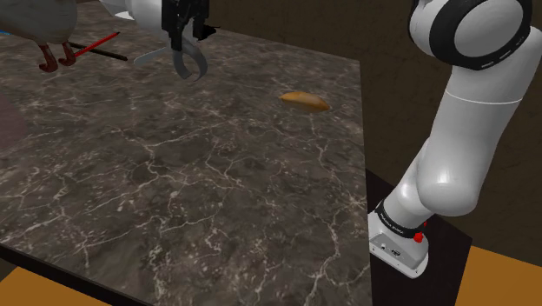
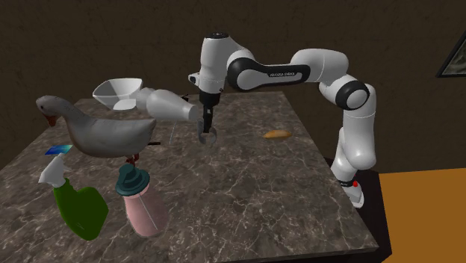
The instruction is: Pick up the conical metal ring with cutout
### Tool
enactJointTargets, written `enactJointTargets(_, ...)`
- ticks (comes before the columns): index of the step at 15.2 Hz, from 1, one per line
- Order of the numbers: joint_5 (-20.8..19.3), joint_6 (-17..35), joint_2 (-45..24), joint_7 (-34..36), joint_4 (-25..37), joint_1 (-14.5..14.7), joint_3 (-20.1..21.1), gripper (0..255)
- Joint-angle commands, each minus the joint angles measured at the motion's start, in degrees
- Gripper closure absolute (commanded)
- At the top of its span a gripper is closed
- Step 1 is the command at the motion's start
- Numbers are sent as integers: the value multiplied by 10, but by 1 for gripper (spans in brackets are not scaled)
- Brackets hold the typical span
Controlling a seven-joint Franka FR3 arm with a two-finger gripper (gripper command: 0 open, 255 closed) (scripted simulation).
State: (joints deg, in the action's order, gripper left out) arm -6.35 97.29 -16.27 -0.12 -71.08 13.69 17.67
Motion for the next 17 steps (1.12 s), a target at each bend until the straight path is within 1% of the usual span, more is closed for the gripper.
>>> enactJointTargets(1,-1,12,-4,1,-6,2,1,0)
enactJointTargets(6,3,62,11,1,-70,-4,0,0)
enactJointTargets(8,3,62,11,1,-70,-4,0,0)
enactJointTargets(9,3,61,10,1,-69,-4,0,255)
enactJointTargets(17,3,61,11,1,-70,-5,0,255)
